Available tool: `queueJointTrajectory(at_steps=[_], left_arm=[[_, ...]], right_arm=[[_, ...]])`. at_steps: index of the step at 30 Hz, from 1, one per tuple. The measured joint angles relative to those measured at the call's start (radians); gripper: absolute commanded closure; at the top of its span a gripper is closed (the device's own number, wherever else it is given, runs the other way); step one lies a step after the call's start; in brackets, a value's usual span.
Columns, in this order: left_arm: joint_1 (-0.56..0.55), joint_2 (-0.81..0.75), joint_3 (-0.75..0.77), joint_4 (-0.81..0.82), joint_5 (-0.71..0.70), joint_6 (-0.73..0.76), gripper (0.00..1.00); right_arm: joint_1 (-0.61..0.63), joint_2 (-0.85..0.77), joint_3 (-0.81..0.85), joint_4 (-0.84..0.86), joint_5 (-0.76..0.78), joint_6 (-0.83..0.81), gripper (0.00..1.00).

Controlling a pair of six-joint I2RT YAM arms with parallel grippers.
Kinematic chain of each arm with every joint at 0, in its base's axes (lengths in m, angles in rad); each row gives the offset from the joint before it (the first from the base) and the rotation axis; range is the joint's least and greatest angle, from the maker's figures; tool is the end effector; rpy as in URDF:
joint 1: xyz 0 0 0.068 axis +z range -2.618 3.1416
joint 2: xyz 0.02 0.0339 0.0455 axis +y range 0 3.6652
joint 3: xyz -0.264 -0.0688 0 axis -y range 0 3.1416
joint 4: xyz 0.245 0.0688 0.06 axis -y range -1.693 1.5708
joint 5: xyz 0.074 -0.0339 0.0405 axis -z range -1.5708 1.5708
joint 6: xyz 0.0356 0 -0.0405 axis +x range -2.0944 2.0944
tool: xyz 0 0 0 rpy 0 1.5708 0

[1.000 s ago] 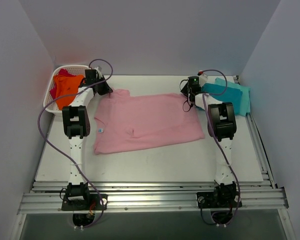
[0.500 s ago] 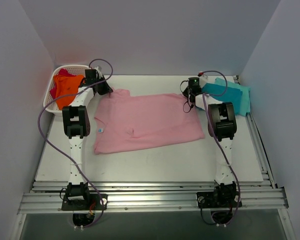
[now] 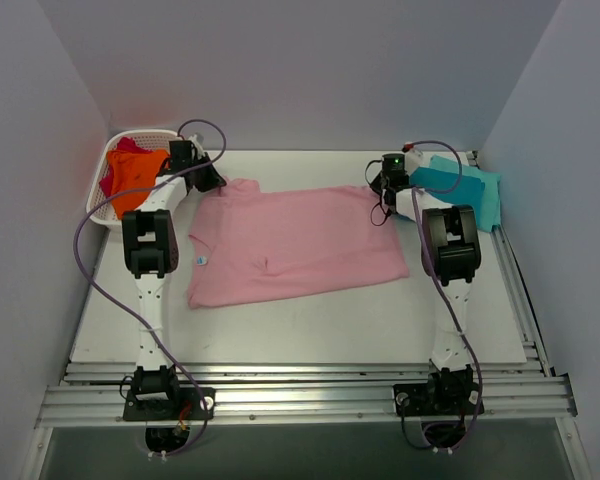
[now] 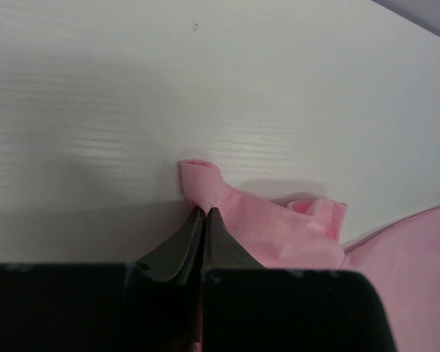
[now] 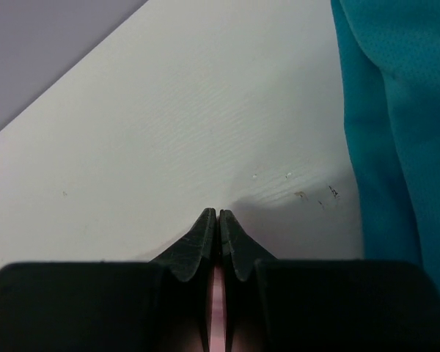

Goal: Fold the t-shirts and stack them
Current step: Grap the side of the flattened tshirt furthest away from the robot with both arms, then fold the other side of the tshirt into a rectangle

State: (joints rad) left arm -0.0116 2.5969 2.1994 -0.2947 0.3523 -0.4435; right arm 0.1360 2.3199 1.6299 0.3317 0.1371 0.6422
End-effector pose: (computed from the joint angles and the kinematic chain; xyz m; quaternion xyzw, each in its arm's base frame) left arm 0.5774 -0.0190 0.1422 -0.1181 0.8863 -0.2490 0.3721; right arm 0.5250 0.0669 0.1588 0.2431 0.7840 0.1636 0.5473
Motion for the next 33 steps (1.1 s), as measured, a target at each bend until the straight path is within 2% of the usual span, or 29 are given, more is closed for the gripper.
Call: queueJointTrajectory(at_steps=[14, 33], left_arm=[[-0.001, -0.197, -0.137, 0.025, -0.014, 0.011, 0.98], [-0.023, -0.603, -0.705, 0.181, -0.084, 0.072, 0.98]], right_arm=[[-0.005, -0.148, -0.045, 0.002, -0.004, 0.012, 1.0], [-0.005, -0.399, -0.335, 0.03, -0.013, 0.052, 1.0]])
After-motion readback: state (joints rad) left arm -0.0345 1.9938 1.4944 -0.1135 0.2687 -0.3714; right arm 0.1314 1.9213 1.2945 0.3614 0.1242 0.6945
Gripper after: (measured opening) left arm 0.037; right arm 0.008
